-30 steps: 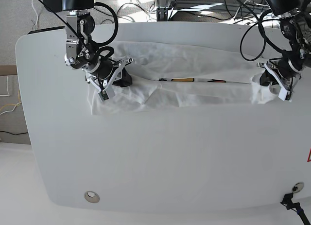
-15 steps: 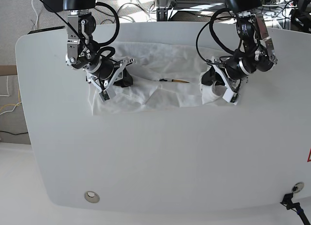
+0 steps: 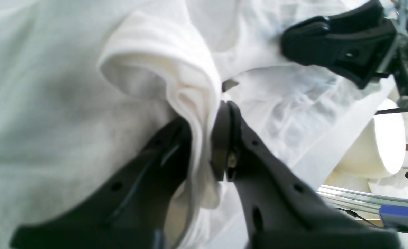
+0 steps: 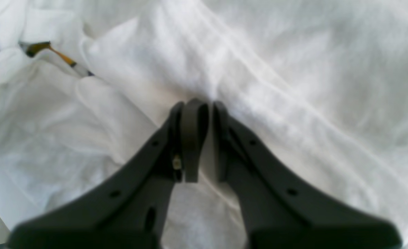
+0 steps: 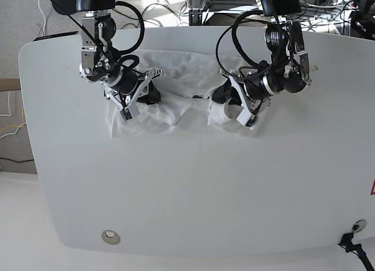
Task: Fold the T-shirt properly
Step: 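Move the left gripper along the strip and grasp its middle, then fold the grasped strip end over toward the right gripper with the left gripper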
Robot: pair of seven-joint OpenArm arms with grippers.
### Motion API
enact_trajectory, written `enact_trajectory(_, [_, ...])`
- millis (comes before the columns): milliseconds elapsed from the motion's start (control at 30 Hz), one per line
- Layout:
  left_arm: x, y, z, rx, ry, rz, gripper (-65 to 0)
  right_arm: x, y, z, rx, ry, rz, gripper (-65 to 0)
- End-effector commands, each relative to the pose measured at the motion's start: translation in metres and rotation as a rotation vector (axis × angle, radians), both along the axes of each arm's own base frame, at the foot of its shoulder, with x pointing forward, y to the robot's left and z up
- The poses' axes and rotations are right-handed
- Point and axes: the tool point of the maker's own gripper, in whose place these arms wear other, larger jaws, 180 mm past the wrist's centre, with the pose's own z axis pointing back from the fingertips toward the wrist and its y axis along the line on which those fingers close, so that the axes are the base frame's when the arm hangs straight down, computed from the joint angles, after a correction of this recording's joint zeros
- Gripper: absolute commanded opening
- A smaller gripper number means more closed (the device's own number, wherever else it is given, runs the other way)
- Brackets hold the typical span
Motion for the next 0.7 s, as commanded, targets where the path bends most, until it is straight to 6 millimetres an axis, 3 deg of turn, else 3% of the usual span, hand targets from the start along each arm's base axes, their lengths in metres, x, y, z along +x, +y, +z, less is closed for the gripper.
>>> enact_trajectory(0, [0.009,-0.006,0.016,-0.031,-0.057,-0.006,-65.0,-0.011,-0.007,-0.012,-0.059,0.061,0.020,-56.8])
enact_trajectory(400, [0.008,-0.016,0.046,0.037,-0.178,-0.109,-65.0,-0.011,-0.006,-0.012,-0.057,0.061,0.020,-56.8])
enact_trajectory(567, [0.001,-0.011,0.041,0.076,-0.163,-0.133,-65.0,-0.011,-0.006,-0.012,-0.057,0.061,0.020,-56.8])
enact_trajectory(600, [0.001,-0.009,0.040,0.084,-0.163,-0.136,-63.8,-0.011,-0.006,-0.012,-0.057,0.061,0.020,-56.8])
enact_trajectory(667, [-0.002,-0.003,0.036,0.103,-0.152,-0.140,-51.4,-0.011,-0.006,-0.012,-0.057,0.061,0.020,-56.8])
